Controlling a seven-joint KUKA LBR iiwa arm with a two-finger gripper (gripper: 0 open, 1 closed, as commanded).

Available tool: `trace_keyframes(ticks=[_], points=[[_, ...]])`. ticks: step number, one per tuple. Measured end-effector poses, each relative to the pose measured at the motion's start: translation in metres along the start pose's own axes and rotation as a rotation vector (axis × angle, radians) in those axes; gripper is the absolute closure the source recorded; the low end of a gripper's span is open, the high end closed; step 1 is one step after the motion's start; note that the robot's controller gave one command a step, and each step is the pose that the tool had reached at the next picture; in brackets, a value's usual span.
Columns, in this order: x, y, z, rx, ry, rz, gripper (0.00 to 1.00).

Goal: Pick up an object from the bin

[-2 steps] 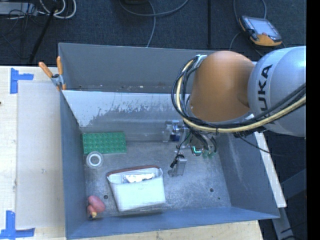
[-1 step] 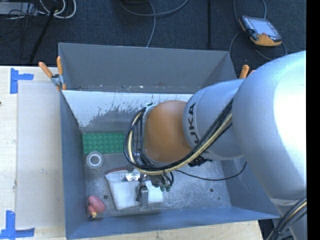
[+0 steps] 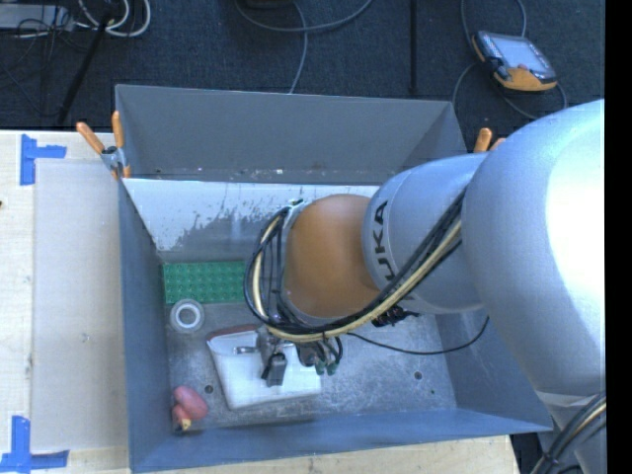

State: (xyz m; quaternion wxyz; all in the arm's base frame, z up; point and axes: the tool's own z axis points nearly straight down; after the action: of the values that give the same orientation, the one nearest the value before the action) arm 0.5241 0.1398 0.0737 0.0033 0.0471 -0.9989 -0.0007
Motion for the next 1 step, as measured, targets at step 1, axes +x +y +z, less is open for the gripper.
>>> trace_keyframes(ticks=[1], points=[[-0.0081, 0.0561, -0.1161, -0.002, -0.015, -0.018, 1.00]])
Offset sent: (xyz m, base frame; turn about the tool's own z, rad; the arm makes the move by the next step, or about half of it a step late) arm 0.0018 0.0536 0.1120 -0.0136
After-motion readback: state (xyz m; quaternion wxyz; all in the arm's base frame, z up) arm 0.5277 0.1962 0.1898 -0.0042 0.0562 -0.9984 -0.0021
